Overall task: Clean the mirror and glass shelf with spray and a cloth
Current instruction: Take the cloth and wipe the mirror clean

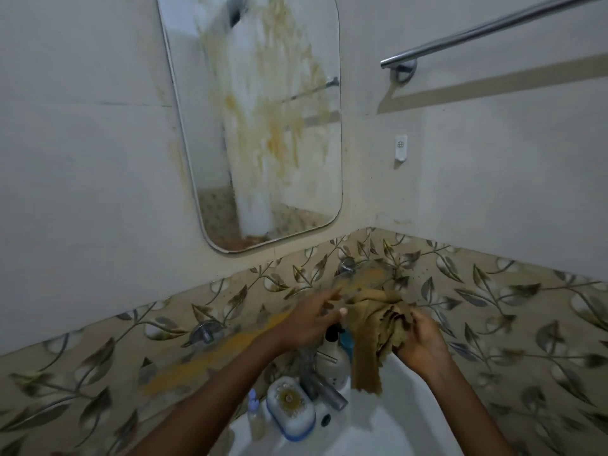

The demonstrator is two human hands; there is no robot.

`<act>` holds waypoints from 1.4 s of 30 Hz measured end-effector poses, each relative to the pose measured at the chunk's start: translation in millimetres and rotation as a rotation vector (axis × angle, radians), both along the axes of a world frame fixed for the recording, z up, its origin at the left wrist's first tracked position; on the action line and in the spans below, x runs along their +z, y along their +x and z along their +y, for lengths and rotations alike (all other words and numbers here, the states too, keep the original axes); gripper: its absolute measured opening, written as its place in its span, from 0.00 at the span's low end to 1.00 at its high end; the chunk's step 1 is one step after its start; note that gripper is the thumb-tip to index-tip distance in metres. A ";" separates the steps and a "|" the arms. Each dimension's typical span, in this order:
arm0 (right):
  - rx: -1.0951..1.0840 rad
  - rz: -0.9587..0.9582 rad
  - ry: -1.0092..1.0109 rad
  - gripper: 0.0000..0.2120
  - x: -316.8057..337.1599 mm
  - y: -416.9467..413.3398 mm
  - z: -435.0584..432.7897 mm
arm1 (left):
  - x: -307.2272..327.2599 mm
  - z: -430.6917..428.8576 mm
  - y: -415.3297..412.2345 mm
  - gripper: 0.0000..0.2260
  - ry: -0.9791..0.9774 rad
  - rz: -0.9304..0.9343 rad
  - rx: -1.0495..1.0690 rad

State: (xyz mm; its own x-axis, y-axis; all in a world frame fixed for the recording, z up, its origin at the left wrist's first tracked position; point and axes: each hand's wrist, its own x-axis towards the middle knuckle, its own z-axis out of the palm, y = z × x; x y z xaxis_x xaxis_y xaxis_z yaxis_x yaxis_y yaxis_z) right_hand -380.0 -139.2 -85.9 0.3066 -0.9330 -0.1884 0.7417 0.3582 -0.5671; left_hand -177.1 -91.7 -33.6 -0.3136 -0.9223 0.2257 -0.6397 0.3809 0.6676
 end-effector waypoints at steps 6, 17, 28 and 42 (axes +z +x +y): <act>0.147 0.120 -0.094 0.22 14.8 23.3 38.6 | -4.5 23.9 8.8 0.09 0.162 0.296 0.057; 0.160 0.324 -0.386 0.17 26.7 32.8 56.8 | 1.3 49.8 33.0 0.05 0.167 0.579 0.118; 0.163 0.704 -0.924 0.16 130.1 47.2 48.5 | 9.0 66.2 36.3 0.18 0.213 0.936 0.058; 0.119 0.845 -0.939 0.17 132.3 34.7 49.7 | -7.8 87.0 35.6 0.16 0.836 1.092 0.019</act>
